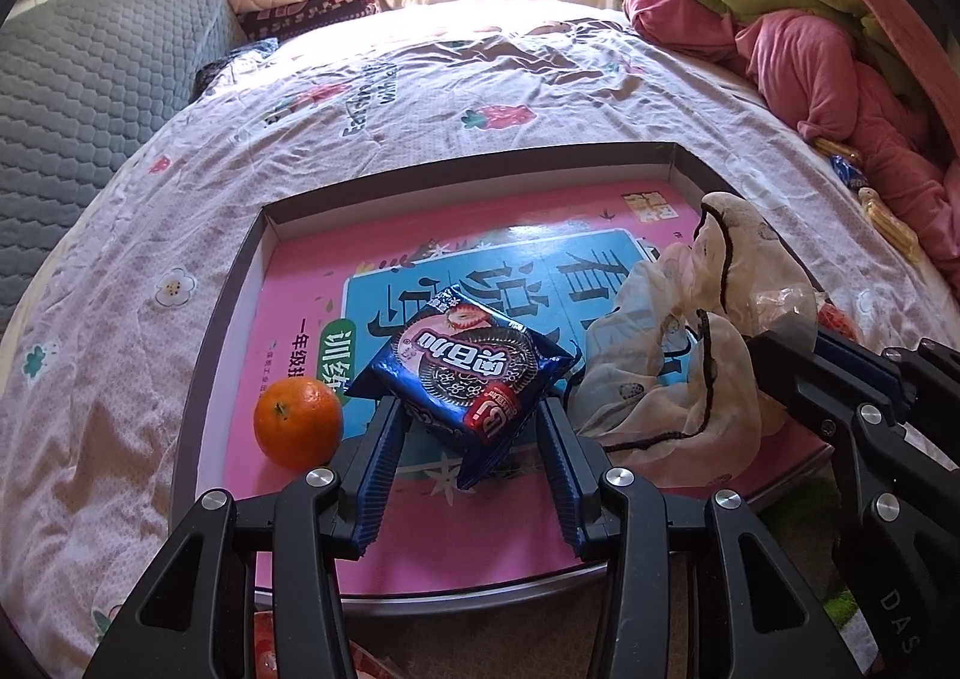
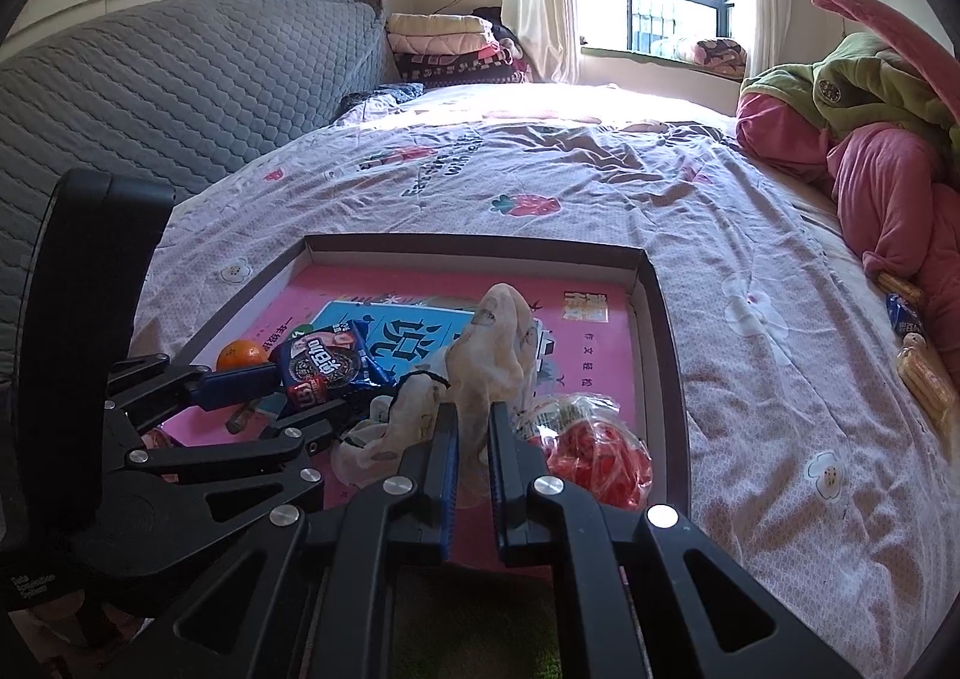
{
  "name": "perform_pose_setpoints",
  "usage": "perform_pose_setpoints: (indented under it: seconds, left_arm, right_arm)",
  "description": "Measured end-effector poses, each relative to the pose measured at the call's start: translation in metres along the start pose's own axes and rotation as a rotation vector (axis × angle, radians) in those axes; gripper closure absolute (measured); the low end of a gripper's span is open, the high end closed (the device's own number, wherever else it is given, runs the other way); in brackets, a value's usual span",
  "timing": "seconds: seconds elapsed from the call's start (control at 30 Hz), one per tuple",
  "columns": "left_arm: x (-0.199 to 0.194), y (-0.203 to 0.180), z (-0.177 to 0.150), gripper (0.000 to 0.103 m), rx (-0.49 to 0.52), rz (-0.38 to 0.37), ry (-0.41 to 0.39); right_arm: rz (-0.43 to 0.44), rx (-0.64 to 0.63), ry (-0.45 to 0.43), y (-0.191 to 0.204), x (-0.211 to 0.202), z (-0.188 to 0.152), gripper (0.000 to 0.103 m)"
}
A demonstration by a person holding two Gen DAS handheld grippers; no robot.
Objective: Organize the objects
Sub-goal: 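Lower the cookie packet into the tray with left tool while right tool releases the white bag there, then withdraw both tools from the tray toward the orange and green fuzzy ring on the bed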
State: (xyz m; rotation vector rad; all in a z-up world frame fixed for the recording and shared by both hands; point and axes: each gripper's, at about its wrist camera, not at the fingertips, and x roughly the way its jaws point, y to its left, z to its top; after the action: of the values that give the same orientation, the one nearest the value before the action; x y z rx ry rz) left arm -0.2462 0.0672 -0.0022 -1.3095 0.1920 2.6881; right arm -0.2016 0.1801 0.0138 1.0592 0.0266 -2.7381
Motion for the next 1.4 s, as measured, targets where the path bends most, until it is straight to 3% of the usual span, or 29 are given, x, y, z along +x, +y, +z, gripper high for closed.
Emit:
perform_pose_setpoints:
  seconds: [0.3, 0.47, 0.9, 1.23, 1.4]
  left_arm:
    - [-0.001, -0.001, -0.002, 0.061, 0.003, 0.0, 0.001]
    - [-0.001, 0.002, -0.002, 0.063, -0.006, -0.012, 0.005]
    - [-0.021, -0.002, -0.004, 0.062, 0.006, -0.021, -0.041]
    - [-0.033, 0.003, -0.006, 0.045, -0.033, -0.021, -0.063]
    - [-0.044, 0.01, -0.009, 0.041, -0.055, -0.013, -0.083]
  right_arm:
    - [0.0, 0.007, -0.011, -0.001, -0.005, 0.001, 0.09]
    - [0.006, 0.01, -0.02, -0.001, -0.009, 0.001, 0.079]
    - [-0.004, 0.027, -0.075, -0.006, -0.026, 0.006, 0.063]
    - [0.011, 0.009, -0.096, 0.0, -0.034, 0.006, 0.057]
    - [0.021, 0.015, -0.109, -0.002, -0.04, 0.006, 0.054]
